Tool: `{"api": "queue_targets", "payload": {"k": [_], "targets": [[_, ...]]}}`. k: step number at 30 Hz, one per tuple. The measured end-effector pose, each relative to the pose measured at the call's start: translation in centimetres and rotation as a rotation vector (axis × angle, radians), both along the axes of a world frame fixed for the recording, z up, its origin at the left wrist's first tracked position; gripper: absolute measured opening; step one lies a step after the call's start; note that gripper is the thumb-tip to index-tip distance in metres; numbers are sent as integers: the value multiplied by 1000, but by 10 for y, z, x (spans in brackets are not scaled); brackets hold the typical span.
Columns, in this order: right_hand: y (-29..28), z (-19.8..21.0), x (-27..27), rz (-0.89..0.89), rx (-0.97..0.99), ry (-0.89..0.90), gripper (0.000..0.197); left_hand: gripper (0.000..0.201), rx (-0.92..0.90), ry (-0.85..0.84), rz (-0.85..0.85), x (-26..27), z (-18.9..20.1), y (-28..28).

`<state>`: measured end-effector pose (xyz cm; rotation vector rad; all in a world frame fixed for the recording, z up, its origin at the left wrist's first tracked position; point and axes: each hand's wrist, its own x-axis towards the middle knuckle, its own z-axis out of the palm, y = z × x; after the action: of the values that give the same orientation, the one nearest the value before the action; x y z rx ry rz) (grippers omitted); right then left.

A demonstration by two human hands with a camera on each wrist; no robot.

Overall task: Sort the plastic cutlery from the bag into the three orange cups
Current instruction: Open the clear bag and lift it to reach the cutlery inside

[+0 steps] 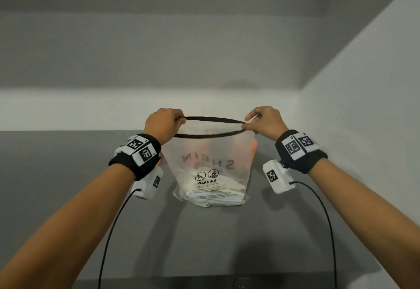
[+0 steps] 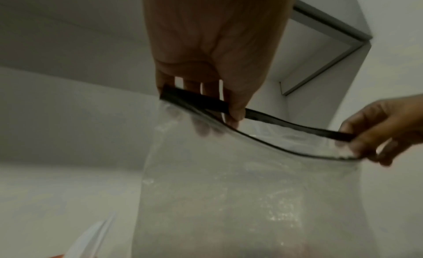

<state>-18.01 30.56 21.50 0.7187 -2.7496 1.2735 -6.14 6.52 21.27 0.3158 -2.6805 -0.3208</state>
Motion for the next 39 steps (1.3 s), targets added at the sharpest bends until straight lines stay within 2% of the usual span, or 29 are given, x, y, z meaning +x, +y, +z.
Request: {"api": "queue_targets", "payload": {"k": [2, 4, 6, 8, 10, 11, 13, 15, 17, 18, 19, 20, 21, 22, 23, 25, 27, 28, 29, 30, 32, 33, 34, 35, 37, 39], "targets": [[-2, -5, 1, -46, 112, -24, 16, 25, -2, 61, 7, -1, 0, 8], [-3, -10, -1, -126, 43, -99, 13, 27, -49, 56, -16, 0, -5, 14], [-2, -8, -2, -159, -247, -366, 11, 33, -81, -6, -35, 3, -12, 16], [-3, -4, 1, -111, -709, -763, 5, 41, -130, -151, -58, 6, -18, 18], [-6, -2, 2, -77, -1102, -1062, 16, 39, -225, -340, -38, 7, -27, 20], [-9, -4, 4, -73, -1223, -1147, 20, 37, -269, -428, -25, 7, -34, 23], [-16, -8, 6, -77, -1323, -1233, 24, 36, -252, -538, 18, 7, -49, 18], [-17, -15, 9, -48, -1225, -1236, 24, 37, -108, -567, 88, 7, -57, 6], [-12, -20, 17, 37, -941, -1161, 22, 30, 194, -500, 168, 8, -58, -5], [-10, -24, 22, 77, -758, -1104, 22, 23, 468, -417, 193, 8, -57, -8], [-9, -25, 30, 110, -561, -1030, 22, 13, 851, -264, 228, 9, -55, -8], [-9, -31, 36, 133, -369, -960, 23, 13, 1262, -104, 247, 10, -52, -5], [-10, -37, 41, 168, -183, -899, 24, 19, 1558, 22, 272, 10, -50, -4], [-10, -43, 44, 224, -20, -857, 24, 25, 1735, 77, 290, 11, -47, -2], [-11, -49, 47, 292, 90, -843, 19, 29, 1830, 70, 298, 11, -48, 0], [-8, -59, 47, 353, 94, -883, 10, 30, 1877, 26, 276, 12, -49, 2], [-2, -61, 42, 293, -155, -996, 7, 28, 1908, 22, 264, 14, -50, 3], [2, -61, 38, 261, -336, -1056, 6, 24, 1863, -23, 234, 16, -53, 3], [7, -61, 33, 241, -519, -1102, 14, 16, 1749, -97, 197, 17, -58, 2], [10, -62, 27, 213, -688, -1137, 33, 14, 1615, -202, 137, 19, -62, 2], [13, -62, 19, 165, -944, -1227, 76, 39, 1307, -477, 12, 29, -70, 3], [12, -66, 14, 158, -1030, -1254, 87, 46, 1179, -601, -34, 34, -73, 7], [8, -67, 13, 147, -1076, -1260, 90, 47, 1102, -686, -67, 39, -76, 10], [2, -70, 12, 130, -1124, -1262, 86, 41, 1100, -720, -80, 42, -79, 13], [-7, -79, 8, 33, -1221, -1220, 69, 16, 1256, -689, -42, 45, -84, 18], [-11, -77, 18, -9, -1176, -1168, 43, 21, 1552, -540, 23, 43, -86, 12]]}}
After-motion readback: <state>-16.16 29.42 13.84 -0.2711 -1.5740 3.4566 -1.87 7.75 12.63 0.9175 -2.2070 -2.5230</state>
